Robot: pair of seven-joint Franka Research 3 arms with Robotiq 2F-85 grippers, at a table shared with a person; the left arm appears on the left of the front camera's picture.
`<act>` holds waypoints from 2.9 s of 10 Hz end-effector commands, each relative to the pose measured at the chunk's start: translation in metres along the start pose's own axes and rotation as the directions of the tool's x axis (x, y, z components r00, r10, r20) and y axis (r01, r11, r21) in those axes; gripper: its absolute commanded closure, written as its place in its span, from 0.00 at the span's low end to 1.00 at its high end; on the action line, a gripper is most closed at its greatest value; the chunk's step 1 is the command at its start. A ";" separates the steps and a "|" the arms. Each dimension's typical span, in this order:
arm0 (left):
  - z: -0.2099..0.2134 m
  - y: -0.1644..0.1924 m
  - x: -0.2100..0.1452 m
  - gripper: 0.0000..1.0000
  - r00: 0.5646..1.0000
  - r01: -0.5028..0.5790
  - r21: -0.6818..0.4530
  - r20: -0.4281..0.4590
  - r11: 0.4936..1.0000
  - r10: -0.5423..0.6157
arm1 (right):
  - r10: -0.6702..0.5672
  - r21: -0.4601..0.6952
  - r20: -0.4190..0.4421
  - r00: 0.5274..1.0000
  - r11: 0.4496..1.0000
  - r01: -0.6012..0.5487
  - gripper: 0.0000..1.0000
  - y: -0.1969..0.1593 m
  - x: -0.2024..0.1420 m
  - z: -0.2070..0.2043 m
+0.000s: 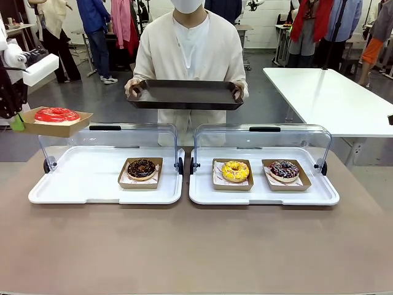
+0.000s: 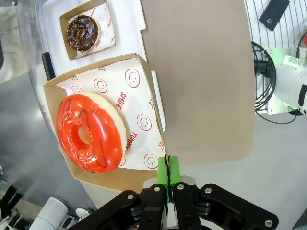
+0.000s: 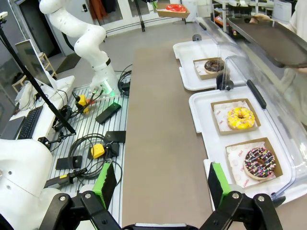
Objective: Provide the desired donut to the person.
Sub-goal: Pick up and lift the Paper togo box containing the Donut pointed at by the person, then place the picked Paper togo box onto the Handle tray extended by the person.
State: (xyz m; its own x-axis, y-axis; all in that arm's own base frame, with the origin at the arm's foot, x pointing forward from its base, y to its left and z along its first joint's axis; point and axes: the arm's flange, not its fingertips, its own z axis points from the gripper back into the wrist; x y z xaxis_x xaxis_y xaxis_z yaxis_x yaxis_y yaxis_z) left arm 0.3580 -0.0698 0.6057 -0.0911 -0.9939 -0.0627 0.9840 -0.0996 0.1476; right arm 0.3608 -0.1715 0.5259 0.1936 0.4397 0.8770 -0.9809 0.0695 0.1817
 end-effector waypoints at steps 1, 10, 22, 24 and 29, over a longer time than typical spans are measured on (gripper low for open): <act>0.002 -0.003 -0.001 1.00 1.000 -0.005 0.002 -0.011 1.000 0.005 | 0.004 0.001 0.006 1.000 1.000 -0.004 0.00 0.001 0.000 0.000; 0.002 -0.003 -0.001 1.00 1.000 -0.005 0.002 -0.011 1.000 0.005 | 0.004 0.001 0.006 1.000 1.000 -0.004 0.00 0.001 0.000 0.000; 0.059 0.087 0.134 0.99 0.998 0.057 0.257 -0.008 0.965 -0.057 | 0.004 0.001 0.006 1.000 1.000 -0.004 0.00 0.001 0.000 0.000; 0.029 0.112 0.138 0.99 0.999 0.028 0.202 0.038 0.979 -0.036 | 0.004 0.001 0.006 1.000 1.000 -0.004 0.00 0.001 0.000 0.000; -0.024 0.132 0.140 0.99 0.993 0.006 0.131 0.117 0.991 -0.021 | 0.004 0.001 0.006 1.000 1.000 -0.004 0.00 0.001 0.000 0.000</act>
State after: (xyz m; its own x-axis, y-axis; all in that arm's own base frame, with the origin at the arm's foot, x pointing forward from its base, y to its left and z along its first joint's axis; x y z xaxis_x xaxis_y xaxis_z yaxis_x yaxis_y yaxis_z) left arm 0.4785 -0.2226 0.5917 -0.1270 -0.9917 0.0213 0.9569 -0.1169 0.2657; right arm 0.3608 -0.1715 0.5263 0.1932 0.4404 0.8767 -0.9810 0.0700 0.1810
